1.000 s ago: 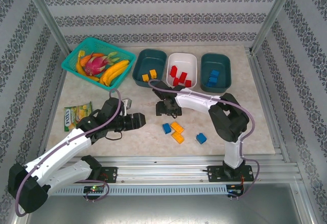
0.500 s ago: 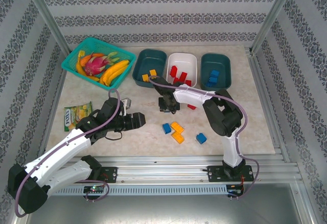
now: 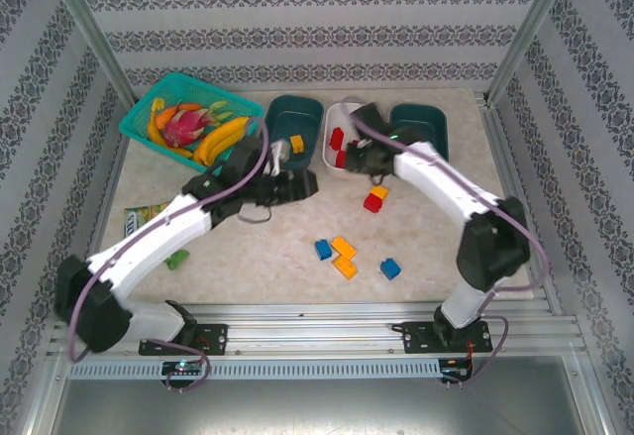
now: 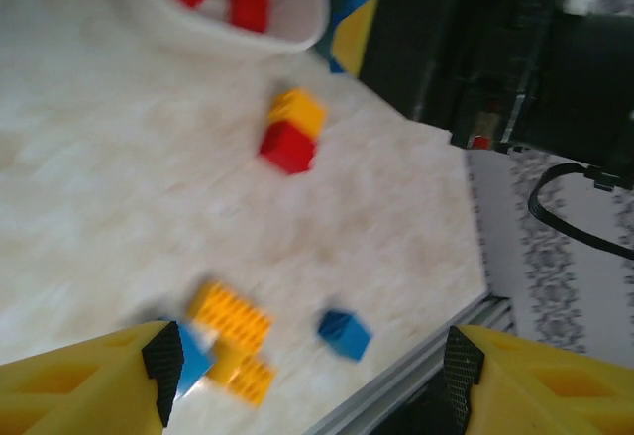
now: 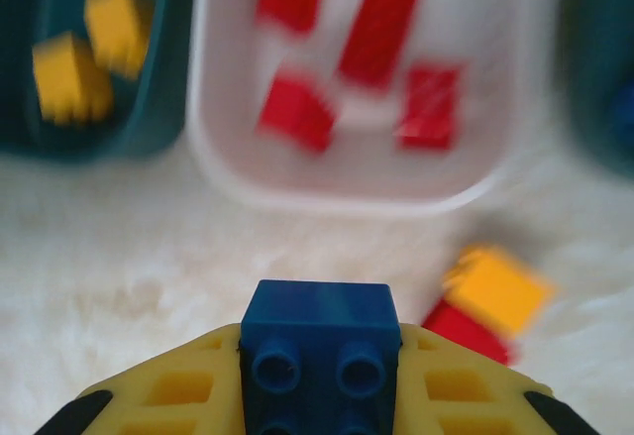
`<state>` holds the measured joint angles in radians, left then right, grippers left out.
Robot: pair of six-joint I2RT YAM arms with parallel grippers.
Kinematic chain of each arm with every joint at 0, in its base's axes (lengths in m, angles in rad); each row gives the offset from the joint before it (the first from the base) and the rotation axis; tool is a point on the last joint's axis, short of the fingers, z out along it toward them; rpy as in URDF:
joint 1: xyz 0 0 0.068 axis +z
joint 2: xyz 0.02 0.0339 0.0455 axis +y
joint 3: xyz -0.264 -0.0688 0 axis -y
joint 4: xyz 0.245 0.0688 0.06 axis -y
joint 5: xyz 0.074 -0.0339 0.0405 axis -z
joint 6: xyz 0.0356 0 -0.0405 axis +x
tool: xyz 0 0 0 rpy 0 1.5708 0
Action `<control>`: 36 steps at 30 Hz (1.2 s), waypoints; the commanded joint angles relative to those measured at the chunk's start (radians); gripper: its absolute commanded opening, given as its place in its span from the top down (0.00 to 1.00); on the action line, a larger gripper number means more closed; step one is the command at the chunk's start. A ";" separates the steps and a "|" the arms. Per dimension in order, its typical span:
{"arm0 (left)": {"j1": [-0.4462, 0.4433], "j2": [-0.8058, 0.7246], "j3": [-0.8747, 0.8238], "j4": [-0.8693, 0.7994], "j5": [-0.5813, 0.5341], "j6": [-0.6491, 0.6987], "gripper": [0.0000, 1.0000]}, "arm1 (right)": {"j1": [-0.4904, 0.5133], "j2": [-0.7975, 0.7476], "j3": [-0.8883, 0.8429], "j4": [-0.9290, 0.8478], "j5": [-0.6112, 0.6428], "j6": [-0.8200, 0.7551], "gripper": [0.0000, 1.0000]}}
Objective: Sort the legos into containers by color
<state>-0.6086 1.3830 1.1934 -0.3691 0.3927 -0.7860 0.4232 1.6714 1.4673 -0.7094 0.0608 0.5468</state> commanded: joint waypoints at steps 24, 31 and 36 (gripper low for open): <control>-0.026 0.680 0.687 0.066 0.187 0.018 0.29 | -0.420 0.566 0.448 -0.215 0.091 0.099 0.73; -0.026 0.644 0.649 0.057 0.184 0.031 0.29 | -0.423 0.538 0.408 -0.218 0.146 0.138 0.71; -0.026 0.624 0.622 0.065 0.186 0.033 0.29 | -0.428 0.509 0.379 -0.211 0.164 0.137 0.71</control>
<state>-0.6270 2.0632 1.8370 -0.2867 0.5690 -0.7837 0.0059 2.2196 1.8610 -0.9016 0.1745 0.6609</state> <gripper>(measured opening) 0.706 0.295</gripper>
